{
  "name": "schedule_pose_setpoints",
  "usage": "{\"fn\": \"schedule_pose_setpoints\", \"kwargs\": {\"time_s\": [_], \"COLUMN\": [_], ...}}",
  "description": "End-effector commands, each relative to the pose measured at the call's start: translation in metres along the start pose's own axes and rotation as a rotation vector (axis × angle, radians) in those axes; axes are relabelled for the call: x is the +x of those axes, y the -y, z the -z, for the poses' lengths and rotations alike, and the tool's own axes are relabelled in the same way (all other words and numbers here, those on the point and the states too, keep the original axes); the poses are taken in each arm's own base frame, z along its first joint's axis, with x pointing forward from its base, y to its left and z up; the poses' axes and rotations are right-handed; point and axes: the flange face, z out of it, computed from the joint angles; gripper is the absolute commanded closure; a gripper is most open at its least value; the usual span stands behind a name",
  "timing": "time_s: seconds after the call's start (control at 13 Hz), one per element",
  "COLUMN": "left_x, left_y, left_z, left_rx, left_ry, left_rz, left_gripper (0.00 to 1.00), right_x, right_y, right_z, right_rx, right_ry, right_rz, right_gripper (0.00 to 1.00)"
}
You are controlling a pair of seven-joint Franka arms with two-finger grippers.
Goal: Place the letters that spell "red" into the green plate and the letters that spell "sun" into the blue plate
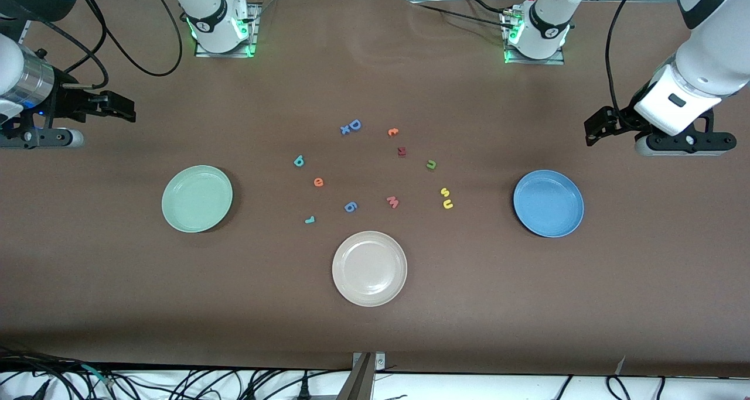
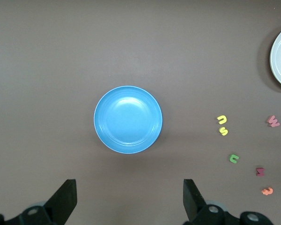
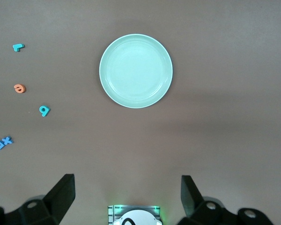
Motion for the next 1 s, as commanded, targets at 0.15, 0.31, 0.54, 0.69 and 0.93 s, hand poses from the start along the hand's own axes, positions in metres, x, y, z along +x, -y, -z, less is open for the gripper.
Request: {"fn": "schedule_pose_setpoints", "kwargs": {"time_s": [0.15,0.31,0.54,0.69,0.93], "left_x": [0.000,-0.003,0.004,0.007,0.012], "left_y": [0.003,0.004,-0.009,-0.017,-0.054], "left_z": [0.003,0.001,-0.023,-0.033,-0.072], "left_rx": [0.032,0.036,0.038,0.037,0.042], "left_ry": [-0.004,0.018,0.065,0.082,0.148], "left_rz": [-0.004,-0.005,-0.029,-0.040,-0.103], "left_gripper": [0.00,0.00,0.00,0.00,0.00], "right_x": [0.001,0.004,0.008,0.011,0.014], "right_y": [0.011,0.020,0.041,0.053,0.072], "right_z": [-0.003,-0.007,-0.011,-0.015,-0.019], "right_rx": [0.018,0.049,0.050,0.047,0.041], "right_ry": [0.008,0.015,0.012,0.008,0.005], "right_rz": [-0.027,-0.071,-0.093,-0.114,-0.129], "right_gripper": [0.00,0.00,0.00,0.00,0.00]}}
